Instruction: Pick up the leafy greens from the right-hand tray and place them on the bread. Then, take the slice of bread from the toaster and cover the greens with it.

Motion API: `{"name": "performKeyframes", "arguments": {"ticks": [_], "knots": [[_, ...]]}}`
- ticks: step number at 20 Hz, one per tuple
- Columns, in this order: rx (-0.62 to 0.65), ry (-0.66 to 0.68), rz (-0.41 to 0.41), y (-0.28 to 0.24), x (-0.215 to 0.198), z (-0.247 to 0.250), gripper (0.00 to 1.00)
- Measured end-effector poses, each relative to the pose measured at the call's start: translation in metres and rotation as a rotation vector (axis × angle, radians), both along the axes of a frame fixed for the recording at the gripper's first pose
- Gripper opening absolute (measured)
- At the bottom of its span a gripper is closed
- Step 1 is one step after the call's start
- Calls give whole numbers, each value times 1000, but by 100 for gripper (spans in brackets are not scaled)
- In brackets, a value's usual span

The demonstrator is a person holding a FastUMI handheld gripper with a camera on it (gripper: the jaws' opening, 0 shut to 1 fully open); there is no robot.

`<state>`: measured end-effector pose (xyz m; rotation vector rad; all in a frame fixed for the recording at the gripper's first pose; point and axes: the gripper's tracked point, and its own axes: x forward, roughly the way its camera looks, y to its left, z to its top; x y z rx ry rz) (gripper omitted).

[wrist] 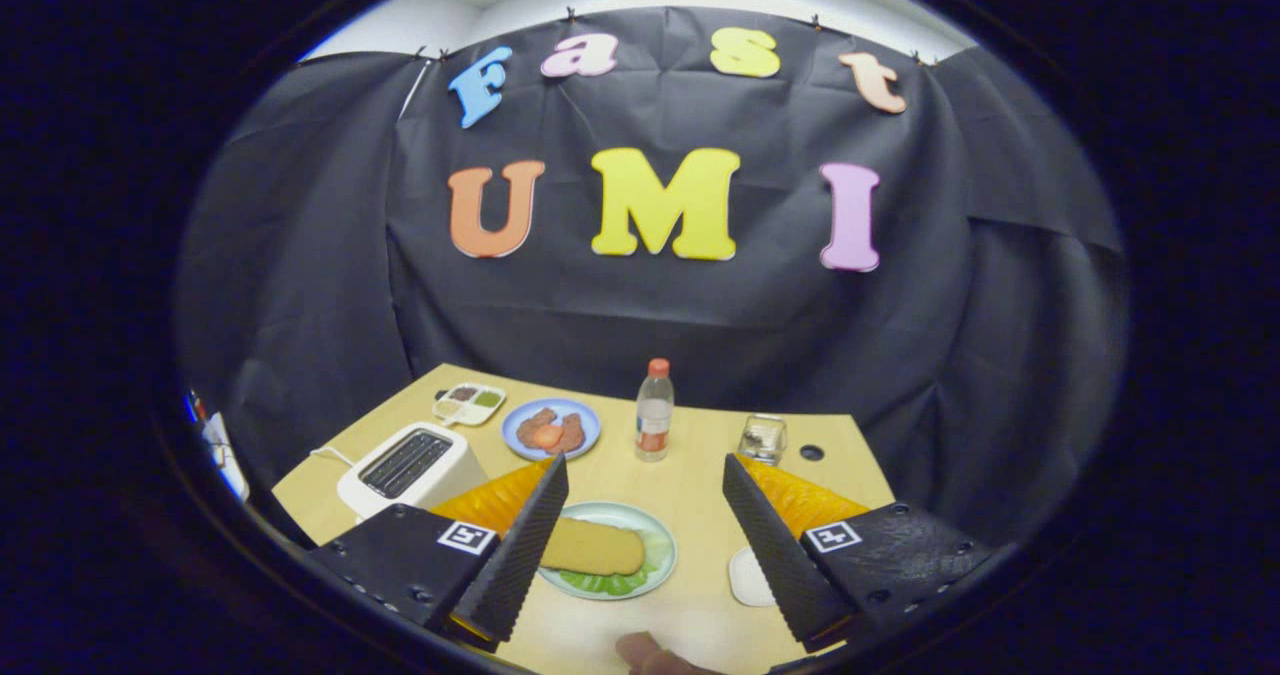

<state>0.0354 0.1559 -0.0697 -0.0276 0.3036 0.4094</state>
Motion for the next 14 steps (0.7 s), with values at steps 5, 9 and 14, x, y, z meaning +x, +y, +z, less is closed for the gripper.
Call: {"name": "performKeyframes", "arguments": {"ticks": [5, 9, 14], "knots": [[82, -199, -66, -24, -49, 70, 96], [109, -269, -96, -34, -84, 99, 96], [111, -295, -137, -41, -110, 113, 96]]}}
